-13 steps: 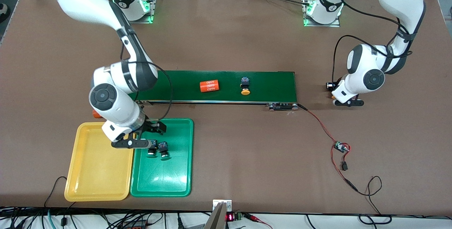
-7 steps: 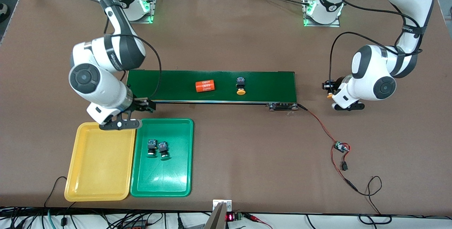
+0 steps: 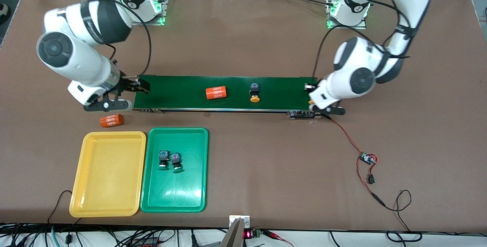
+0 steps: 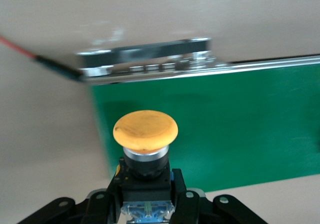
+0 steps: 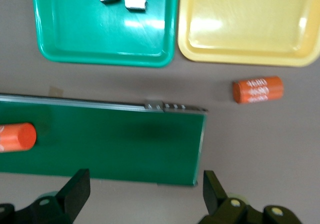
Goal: Sort buttons by color to trays
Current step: 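Open the right gripper and lift it from the green tray, then move the right gripper to the belt while the left gripper withdraws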
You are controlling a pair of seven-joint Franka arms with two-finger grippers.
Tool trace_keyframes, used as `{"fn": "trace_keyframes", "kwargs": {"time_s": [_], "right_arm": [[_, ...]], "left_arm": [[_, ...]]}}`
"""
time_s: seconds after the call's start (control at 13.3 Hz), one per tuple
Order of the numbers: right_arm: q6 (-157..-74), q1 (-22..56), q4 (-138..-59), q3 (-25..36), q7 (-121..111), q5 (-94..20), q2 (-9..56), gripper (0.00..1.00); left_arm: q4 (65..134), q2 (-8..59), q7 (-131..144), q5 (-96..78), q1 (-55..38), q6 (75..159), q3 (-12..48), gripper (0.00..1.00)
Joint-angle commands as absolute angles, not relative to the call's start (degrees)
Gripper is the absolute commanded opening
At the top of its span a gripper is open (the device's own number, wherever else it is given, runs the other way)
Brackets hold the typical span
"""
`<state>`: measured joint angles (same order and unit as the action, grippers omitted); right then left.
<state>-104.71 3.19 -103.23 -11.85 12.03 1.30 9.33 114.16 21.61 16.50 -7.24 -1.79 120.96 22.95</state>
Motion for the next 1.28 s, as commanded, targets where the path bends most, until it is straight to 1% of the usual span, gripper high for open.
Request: {"fn": "trace_keyframes", "kwargs": {"time_s": [0.0, 0.08, 0.15, 0.23, 0.3, 0.45, 0.6, 0.75, 0.83, 0.98, 1.2], "right_arm": [[-103.01, 1.23, -104.77, -13.45, 11.07, 1.49, 7.2, 1.0], [-103.27, 1.4, -104.68, -13.45, 11.07, 1.49, 7.82, 1.0], [-103.45, 1.58, -104.42, -13.45, 11.16, 1.58, 8.34, 1.0], [-103.62, 1.67, -104.15, -13.45, 11.16, 1.58, 8.7, 1.0], [-103.8, 1.76, -104.06, -13.45, 11.16, 1.58, 9.05, 1.0], [-104.15, 1.84, -104.06, -13.45, 11.16, 1.58, 9.31, 1.0], [-104.24, 1.76, -104.06, -13.53, 11.08, 1.5, 9.93, 1.0], [-104.24, 2.02, -104.06, -13.54, 11.16, 1.49, 9.93, 1.0], [-104.24, 2.37, -104.15, -13.45, 11.16, 1.49, 9.76, 1.0], [-104.32, 3.51, -104.5, -13.54, 12.04, 1.58, 9.93, 1.0], [-106.78, 4.92, -105.29, -13.8, 14.83, 0.62, 10.8, 1.0]], "left_arm": [[113.38, 24.86, 20.12, -8.35, -2.72, 124.7, 24.87, 0.23], [113.38, 25.31, 20.3, -8.35, -2.9, 125.06, 25.05, 0.27], [113.47, 25.57, 20.22, -8.35, -2.99, 125.07, 25.14, 0.33], [113.47, 25.49, 20.3, -8.35, -2.99, 124.98, 25.14, 0.61], [113.47, 25.4, 20.22, -8.26, -2.99, 124.81, 25.14, 1.0], [113.2, 23.74, 20.21, -8.26, -2.73, 124.45, 25.14, 1.0], [113.2, 19.62, 20.13, -8.26, -1.76, 123.49, 24.96, 1.0], [113.03, 14.62, 19.69, -7.48, -0.88, 119.55, 24.0, 1.0], [113.03, 12.15, 19.51, -7.38, -0.18, 117.88, 22.6, 1.0], [113.12, 7.93, 18.47, -5.9, -0.88, 112.61, 17.69, 1.0], [112.68, 3.35, 7.59, 1.57, -1.05, 108.56, 11.98, 1.0]]}}
